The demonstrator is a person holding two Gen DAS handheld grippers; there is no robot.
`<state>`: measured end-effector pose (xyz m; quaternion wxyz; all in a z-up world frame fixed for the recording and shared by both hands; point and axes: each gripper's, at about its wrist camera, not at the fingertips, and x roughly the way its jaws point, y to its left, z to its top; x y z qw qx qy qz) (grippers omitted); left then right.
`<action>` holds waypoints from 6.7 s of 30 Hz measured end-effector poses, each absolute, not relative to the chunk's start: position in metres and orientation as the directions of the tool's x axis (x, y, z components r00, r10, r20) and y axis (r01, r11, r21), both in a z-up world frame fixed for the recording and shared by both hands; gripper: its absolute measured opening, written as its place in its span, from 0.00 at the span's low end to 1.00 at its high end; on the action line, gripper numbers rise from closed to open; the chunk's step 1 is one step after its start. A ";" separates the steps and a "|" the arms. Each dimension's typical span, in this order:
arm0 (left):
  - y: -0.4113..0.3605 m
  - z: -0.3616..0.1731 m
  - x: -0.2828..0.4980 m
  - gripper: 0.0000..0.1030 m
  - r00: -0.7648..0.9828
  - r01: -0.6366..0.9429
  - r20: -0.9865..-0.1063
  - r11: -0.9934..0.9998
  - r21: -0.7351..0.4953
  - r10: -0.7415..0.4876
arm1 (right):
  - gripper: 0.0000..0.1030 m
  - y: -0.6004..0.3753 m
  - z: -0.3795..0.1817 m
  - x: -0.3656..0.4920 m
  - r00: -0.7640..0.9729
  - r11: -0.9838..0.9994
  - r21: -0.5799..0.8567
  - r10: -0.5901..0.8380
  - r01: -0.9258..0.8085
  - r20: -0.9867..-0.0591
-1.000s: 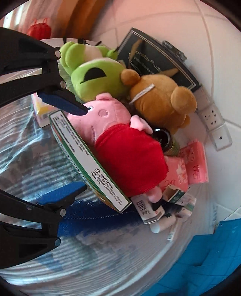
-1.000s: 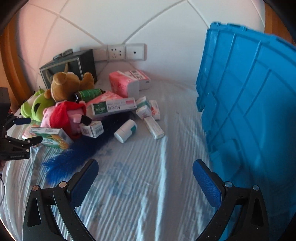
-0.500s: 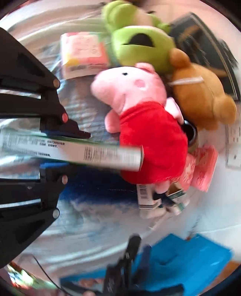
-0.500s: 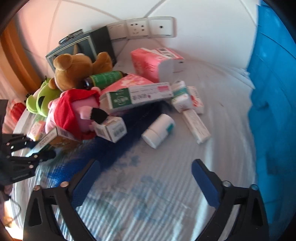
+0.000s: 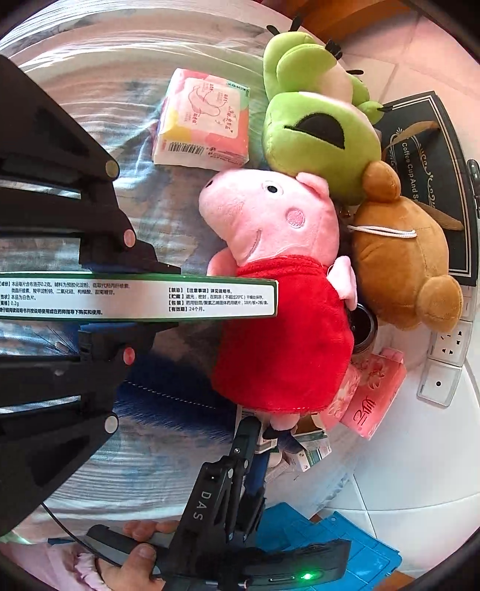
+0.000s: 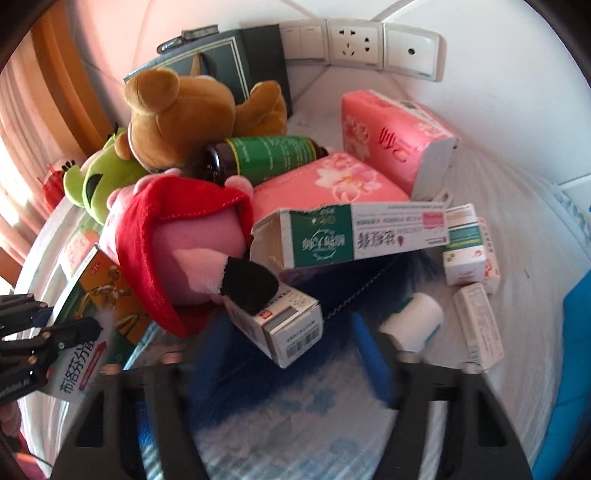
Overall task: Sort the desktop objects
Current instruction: 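Grasp the green ointment box with left tool while right tool grasps white medicine box, then carry the green ointment box and white medicine box to the crate, then open both tools inside the crate to drop the boxes, then move both tools back from the crate to the pile, then grasp the pink Kotex pad pack with left tool while right tool grasps white bottle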
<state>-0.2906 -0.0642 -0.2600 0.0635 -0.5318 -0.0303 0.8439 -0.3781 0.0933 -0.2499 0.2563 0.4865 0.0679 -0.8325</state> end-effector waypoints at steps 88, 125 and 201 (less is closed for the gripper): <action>0.376 0.000 -0.038 0.18 -0.617 -0.668 -0.573 -0.744 0.018 0.540 | 0.27 0.543 -0.002 -0.019 -0.891 -0.963 0.020 0.241 -0.269 -0.384; 0.321 0.019 -0.009 0.59 -0.737 -0.599 -0.350 -0.799 -0.058 0.578 | 1.00 0.539 -0.014 -0.033 -0.859 -0.936 -0.030 0.334 -0.351 -0.388; -0.186 -0.276 -0.335 0.64 -0.381 0.095 -0.923 -0.995 0.009 -0.044 | 1.00 0.182 -0.212 -0.345 -0.447 -0.985 0.083 -0.145 0.154 -0.883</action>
